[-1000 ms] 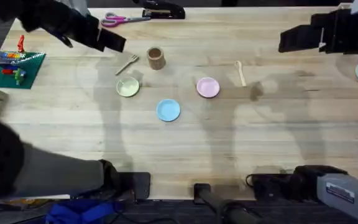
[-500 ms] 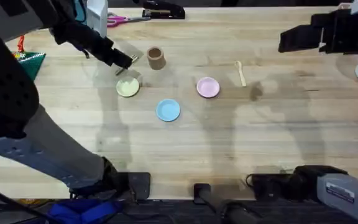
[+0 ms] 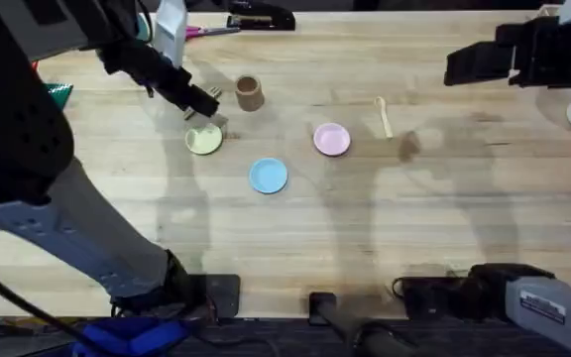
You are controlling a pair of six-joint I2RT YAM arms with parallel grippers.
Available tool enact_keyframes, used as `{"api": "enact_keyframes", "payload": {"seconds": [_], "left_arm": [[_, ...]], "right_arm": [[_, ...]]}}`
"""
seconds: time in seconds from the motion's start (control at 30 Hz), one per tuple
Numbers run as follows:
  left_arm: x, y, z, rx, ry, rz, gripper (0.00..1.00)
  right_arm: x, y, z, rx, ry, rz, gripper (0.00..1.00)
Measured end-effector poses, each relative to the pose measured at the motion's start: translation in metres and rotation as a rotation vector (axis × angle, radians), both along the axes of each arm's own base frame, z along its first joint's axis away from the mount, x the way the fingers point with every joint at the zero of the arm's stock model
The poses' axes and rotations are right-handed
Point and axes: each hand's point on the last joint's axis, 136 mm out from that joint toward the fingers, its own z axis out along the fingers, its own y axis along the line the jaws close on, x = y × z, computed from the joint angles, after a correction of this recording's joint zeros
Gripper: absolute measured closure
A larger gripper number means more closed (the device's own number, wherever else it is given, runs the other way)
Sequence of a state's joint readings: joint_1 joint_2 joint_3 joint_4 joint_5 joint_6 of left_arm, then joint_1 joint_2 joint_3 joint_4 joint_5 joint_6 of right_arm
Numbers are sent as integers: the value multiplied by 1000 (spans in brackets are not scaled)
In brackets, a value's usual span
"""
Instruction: Pick up a utensil and set it on the pink plate, then put the other utensil in the container.
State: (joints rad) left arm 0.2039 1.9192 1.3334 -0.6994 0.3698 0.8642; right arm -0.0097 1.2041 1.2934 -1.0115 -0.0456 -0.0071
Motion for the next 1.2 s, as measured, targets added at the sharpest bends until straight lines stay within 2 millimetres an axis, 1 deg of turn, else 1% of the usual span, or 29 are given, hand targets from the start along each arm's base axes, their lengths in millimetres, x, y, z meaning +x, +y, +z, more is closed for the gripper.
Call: {"api": "enact_keyframes", "payload": {"seconds": [0.13,0.27,0.43,0.53,0.6,0.7,0.83,0.9,1.0,1.03,1.07,1.2], "left_arm": [[-2,-6,-9,2,27,-16,59],[-2,-5,-13,16,37,-17,71],[-2,-4,-13,20,35,-16,120],[-2,-4,-13,21,35,-16,181],[-2,-4,-13,22,36,-17,249],[-2,-4,-13,21,36,-16,380],[-3,-4,-13,19,40,-16,515],[-3,-5,-13,18,40,-17,639],[-5,-7,-13,6,48,-20,905],[-4,-8,-12,5,44,-22,943],[-3,-8,-11,6,41,-22,953],[-3,-8,-11,7,41,-21,955]], "right_arm": [[-2,0,-1,0,11,0,5],[-2,0,-1,0,11,0,4],[-2,0,-2,0,12,0,4],[-3,0,-2,0,13,0,4],[-3,0,-2,0,13,0,4],[-3,0,-2,0,13,0,4],[-3,0,-2,0,13,0,5],[-3,0,-2,0,13,0,4],[-3,0,-2,0,13,0,3],[-3,0,-2,0,13,0,3],[-3,0,-2,0,13,0,3],[-3,0,-2,0,14,0,4]]}}
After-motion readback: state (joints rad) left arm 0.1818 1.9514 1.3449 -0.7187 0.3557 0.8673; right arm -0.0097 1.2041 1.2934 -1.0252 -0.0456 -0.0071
